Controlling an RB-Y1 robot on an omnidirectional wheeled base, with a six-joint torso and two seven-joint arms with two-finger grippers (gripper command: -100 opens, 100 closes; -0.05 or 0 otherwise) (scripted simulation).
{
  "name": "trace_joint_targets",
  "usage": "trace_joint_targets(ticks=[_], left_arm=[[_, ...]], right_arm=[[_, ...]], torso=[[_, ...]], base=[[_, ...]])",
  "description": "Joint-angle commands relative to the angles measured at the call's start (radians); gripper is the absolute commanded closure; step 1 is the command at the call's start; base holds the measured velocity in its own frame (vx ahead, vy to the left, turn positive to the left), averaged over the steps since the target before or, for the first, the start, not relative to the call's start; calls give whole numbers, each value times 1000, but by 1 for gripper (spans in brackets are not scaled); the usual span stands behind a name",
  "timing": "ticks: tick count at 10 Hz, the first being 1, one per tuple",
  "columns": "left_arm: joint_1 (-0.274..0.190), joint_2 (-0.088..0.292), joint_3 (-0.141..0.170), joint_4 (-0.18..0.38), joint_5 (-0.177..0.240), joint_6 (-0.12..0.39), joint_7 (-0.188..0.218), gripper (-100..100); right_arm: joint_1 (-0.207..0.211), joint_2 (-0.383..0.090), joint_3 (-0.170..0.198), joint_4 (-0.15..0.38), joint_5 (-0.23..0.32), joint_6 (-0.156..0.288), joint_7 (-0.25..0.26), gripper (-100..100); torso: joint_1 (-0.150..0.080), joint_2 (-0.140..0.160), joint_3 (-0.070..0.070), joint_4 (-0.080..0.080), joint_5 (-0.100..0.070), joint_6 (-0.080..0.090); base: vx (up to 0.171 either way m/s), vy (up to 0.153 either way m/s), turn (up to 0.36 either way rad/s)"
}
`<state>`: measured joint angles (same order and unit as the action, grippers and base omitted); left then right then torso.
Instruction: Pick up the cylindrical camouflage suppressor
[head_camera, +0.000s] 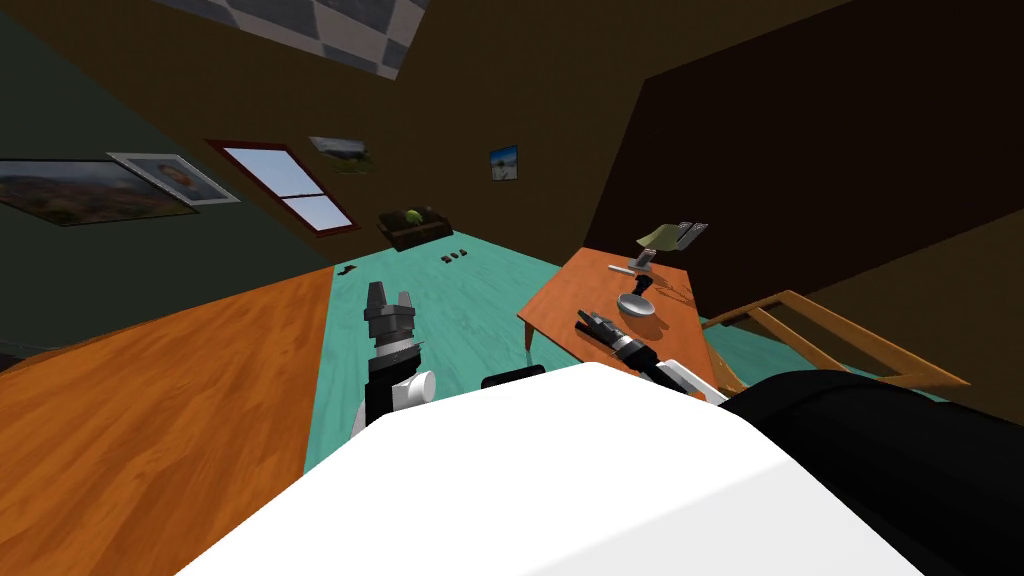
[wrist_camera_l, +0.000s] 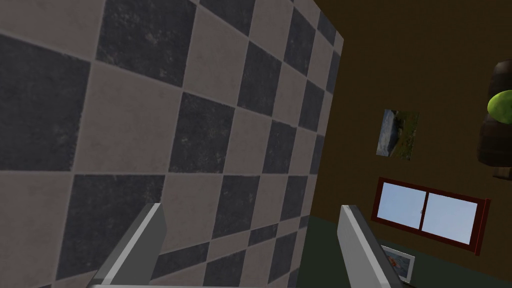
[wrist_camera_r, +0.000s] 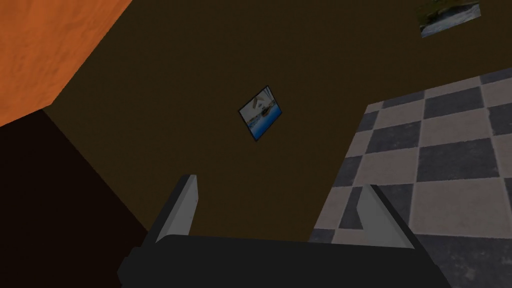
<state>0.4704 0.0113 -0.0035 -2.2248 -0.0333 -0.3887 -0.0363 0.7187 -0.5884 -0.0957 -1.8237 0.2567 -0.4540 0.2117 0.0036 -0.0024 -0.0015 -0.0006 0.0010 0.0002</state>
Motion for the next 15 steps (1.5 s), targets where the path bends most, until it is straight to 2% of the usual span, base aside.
trace_joint_targets(ticks=[1,2,3,4,5,7,8,10,11,12,13,14,15], left_arm=[[0,0,0,0,0,0,0,0],[0,0,0,0,0,0,0,0],[0,0,0,0,0,0,0,0],[0,0,0,0,0,0,0,0],[0,0,0,0,0,0,0,0],[0,0,0,0,0,0,0,0],[0,0,0,0,0,0,0,0],[0,0,0,0,0,0,0,0],[0,0,0,0,0,0,0,0],[0,0,0,0,0,0,0,0],[0,0,0,0,0,0,0,0],[0,0,0,0,0,0,0,0],[0,0,0,0,0,0,0,0]], right_arm=[[14,-42,13,50,14,3,34,-100],[14,-42,13,77,14,3,34,-100],[17,-79,29,122,25,10,64,-100],[17,-79,29,139,25,10,64,-100],[19,-115,49,176,36,16,94,-100],[19,-115,49,204,36,16,94,-100],[19,-151,71,238,45,21,124,-100],[19,-151,71,270,45,21,124,-100],[17,-185,97,305,55,25,155,-100],[17,-185,97,339,55,25,155,-100],[13,-219,124,381,63,29,185,-100],[13,-219,124,408,63,29,185,-100],[7,-252,155,431,70,31,216,-100]], torso=[[0,0,0,0,0,0],[1,-2,-1,0,0,0],[0,-2,-1,0,0,0],[1,-3,-2,-1,0,-1],[1,-2,-1,-1,0,0],[0,-1,-1,0,0,0],[-1,1,0,0,0,0],[-1,-1,0,0,0,0],[-2,1,0,0,0,0],[-2,0,0,0,0,0],[-2,-1,0,0,0,0],[-1,-3,-2,-1,0,0],[-1,-3,-2,-1,0,0]], base=[[84,61,123],[85,52,66],[104,76,163],[78,55,56],[75,64,121],[50,29,28],[61,41,146],[51,24,31],[56,19,134],[73,18,91],[116,30,118],[97,33,72],[103,36,127]])
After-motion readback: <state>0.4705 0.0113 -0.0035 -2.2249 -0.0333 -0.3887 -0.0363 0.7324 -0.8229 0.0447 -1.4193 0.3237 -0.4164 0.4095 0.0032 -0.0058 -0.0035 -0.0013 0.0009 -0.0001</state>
